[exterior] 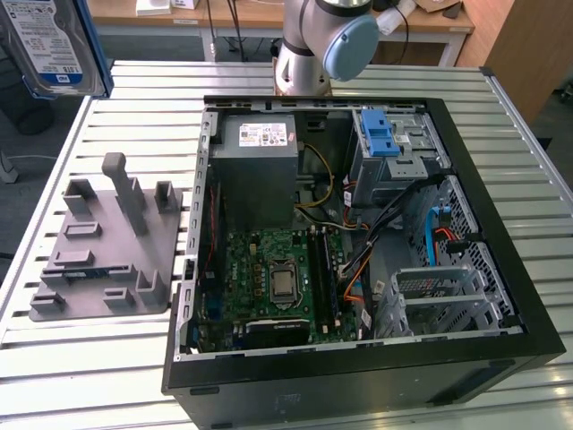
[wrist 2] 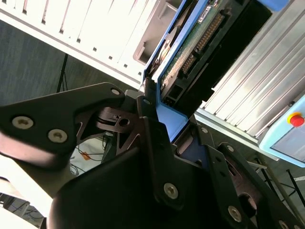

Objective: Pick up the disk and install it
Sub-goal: 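Pick up the disk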

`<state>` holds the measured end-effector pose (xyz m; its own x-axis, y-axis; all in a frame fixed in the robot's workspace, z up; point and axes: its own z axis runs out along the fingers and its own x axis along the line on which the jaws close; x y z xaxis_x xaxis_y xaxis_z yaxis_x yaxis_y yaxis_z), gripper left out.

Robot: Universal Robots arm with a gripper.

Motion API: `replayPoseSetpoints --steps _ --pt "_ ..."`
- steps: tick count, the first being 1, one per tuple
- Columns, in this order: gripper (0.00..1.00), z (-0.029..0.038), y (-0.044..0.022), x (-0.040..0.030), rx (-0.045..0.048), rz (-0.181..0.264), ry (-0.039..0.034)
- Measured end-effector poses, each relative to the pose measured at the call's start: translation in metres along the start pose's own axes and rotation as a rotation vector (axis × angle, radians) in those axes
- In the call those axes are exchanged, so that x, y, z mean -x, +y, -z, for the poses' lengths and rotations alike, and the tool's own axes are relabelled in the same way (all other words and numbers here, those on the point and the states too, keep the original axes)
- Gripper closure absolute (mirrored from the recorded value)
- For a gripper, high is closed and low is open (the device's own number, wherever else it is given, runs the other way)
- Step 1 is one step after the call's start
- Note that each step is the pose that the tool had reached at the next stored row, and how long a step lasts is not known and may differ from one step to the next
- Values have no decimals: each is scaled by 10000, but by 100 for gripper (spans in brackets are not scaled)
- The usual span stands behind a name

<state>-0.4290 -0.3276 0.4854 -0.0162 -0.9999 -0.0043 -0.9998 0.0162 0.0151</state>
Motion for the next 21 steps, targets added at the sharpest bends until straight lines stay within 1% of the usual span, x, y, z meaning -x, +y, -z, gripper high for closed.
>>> replayPoseSetpoints --steps 2,21 --pt "64 1 -17 0 1 0 1" --pt "64 1 -65 1 0 0 0"
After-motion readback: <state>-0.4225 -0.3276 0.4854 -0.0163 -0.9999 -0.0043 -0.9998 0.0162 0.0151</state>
